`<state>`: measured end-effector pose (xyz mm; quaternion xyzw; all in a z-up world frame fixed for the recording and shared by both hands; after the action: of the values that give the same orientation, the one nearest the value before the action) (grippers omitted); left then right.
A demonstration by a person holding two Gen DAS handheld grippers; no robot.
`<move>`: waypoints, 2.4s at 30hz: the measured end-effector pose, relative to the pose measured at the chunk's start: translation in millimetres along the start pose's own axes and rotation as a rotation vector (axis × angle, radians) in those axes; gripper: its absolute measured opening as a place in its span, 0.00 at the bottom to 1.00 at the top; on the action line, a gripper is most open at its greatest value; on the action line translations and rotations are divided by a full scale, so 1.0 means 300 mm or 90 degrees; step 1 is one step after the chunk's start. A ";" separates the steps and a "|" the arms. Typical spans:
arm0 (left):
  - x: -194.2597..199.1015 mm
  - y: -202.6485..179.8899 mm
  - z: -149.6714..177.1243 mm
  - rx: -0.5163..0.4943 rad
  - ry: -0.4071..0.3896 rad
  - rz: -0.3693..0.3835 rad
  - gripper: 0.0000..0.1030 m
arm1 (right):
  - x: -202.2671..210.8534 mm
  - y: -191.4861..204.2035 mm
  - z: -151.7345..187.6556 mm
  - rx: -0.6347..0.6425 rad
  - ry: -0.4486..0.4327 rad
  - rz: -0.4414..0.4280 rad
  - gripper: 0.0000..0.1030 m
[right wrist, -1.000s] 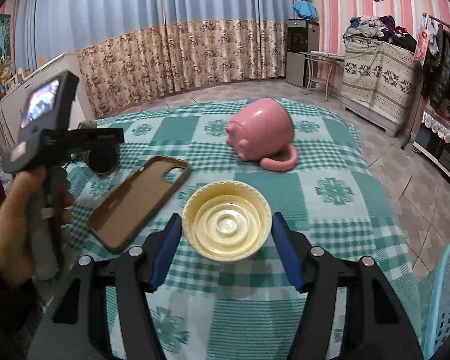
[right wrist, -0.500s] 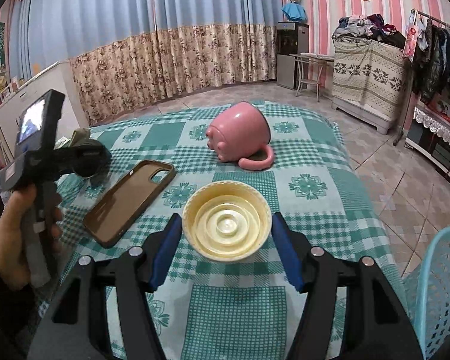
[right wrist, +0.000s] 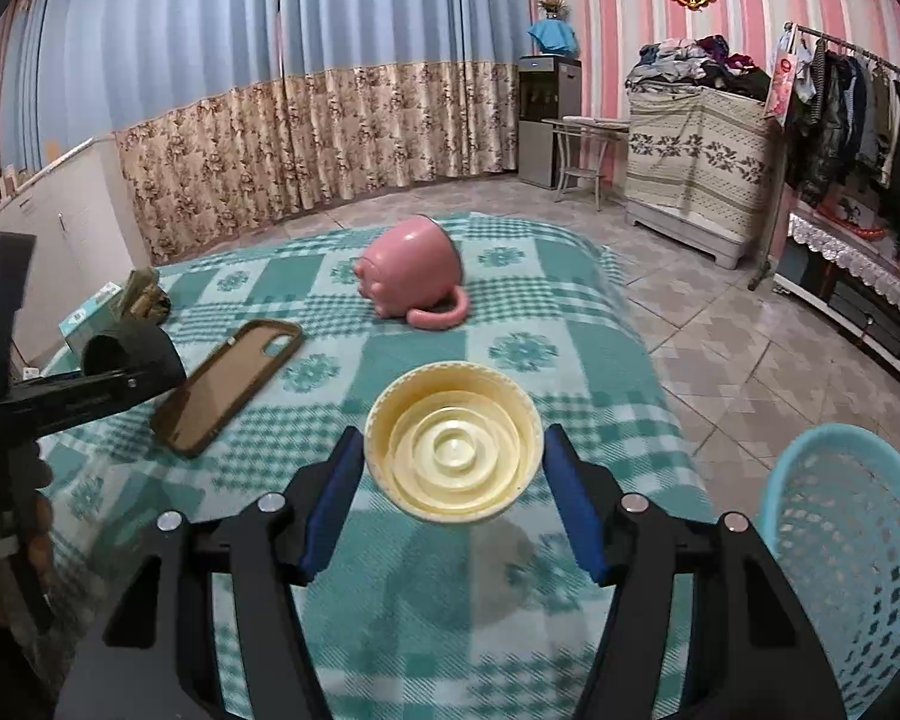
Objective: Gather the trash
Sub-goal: 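Grasp the cream bowl with the right tool while the left tool grasps the black mesh cylinder, then carry the cream bowl and black cylinder over the blue basket and open both tools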
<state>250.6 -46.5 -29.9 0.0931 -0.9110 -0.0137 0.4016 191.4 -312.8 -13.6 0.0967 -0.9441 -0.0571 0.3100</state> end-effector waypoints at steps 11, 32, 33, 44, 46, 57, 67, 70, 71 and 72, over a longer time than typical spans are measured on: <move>0.035 -0.035 0.053 -0.016 0.001 0.018 0.68 | 0.096 -0.141 0.074 -0.050 -0.016 0.024 0.59; 0.266 -0.498 0.003 -0.131 -0.097 0.172 0.64 | 0.380 -0.404 0.104 -0.078 -0.077 0.146 0.59; 0.292 -0.551 0.010 -0.145 -0.104 0.194 0.64 | 0.399 -0.424 0.107 -0.080 -0.079 0.160 0.59; 0.437 -0.960 0.146 -0.287 -0.122 0.353 0.65 | 0.572 -0.705 0.188 -0.164 -0.088 0.270 0.59; 0.467 -1.016 0.180 -0.312 -0.128 0.370 0.65 | 0.586 -0.736 0.203 -0.175 -0.089 0.277 0.59; 0.528 -1.224 0.292 -0.409 -0.144 0.412 0.65 | 0.614 -0.853 0.302 -0.235 -0.086 0.302 0.59; 0.521 -1.232 0.268 -0.405 -0.154 0.397 0.88 | 0.604 -0.858 0.287 -0.227 -0.086 0.309 0.59; 0.511 -1.199 0.237 -0.375 -0.156 0.382 0.91 | 0.581 -0.846 0.279 -0.223 -0.080 0.302 0.59; 0.509 -1.186 0.227 -0.367 -0.161 0.374 0.92 | 0.570 -0.838 0.277 -0.219 -0.077 0.300 0.59; 0.507 -1.169 0.215 -0.359 -0.171 0.361 0.93 | 0.563 -0.835 0.275 -0.216 -0.075 0.297 0.59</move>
<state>158.4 -421.6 2.4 -0.2773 -0.9053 -0.1632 0.2772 45.7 -590.0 -24.8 -0.1798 -0.9342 -0.1467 0.2711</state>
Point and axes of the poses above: each gripper's, at about its wrist camera, not at the fingertips, and x roughly against the way its jaws point, y to its left, z to its underside, the point moved 3 cm from there along -x, roughly the way its jaws point, and after that the axes turned 12 degrees about -z, right-handed, at the moved point
